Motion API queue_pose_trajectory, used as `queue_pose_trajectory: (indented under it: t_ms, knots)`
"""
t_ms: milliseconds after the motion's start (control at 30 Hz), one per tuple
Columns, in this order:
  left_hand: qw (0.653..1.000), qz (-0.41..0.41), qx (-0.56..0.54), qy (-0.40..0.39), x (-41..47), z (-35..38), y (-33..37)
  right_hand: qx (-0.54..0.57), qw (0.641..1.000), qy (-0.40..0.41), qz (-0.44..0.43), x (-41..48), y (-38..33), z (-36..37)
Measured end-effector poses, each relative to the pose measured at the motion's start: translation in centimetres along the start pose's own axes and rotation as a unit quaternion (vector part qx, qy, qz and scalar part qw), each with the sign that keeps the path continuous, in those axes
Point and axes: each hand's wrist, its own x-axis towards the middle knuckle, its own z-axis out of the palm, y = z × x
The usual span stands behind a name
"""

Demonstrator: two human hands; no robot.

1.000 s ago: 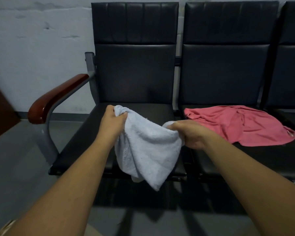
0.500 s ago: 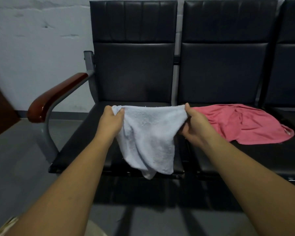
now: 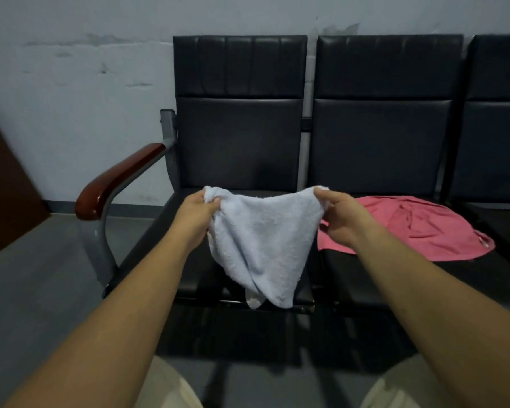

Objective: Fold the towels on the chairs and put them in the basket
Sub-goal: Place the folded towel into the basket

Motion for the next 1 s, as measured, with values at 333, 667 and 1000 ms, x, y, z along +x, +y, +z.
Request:
queue_pose_trajectory:
  t_ms: [333,667,1000]
  knots:
    - [0.995,-0.044,0.064,0.062,0.1,-4.1,11.6,-0.038,0.988,0.064,-0.133,-3.2,-9.0,1.2]
    - [0.986,-0.013,-0.168,0.002,-2.9,-6.0,14.1,0.079,0.985,0.064,-0.139,-5.7,-12.8,1.5]
    - [0.990,0.063,0.096,0.079,-1.6,-7.1,11.3,-0.167,0.961,0.107,-0.191,-3.1,-11.1,0.4]
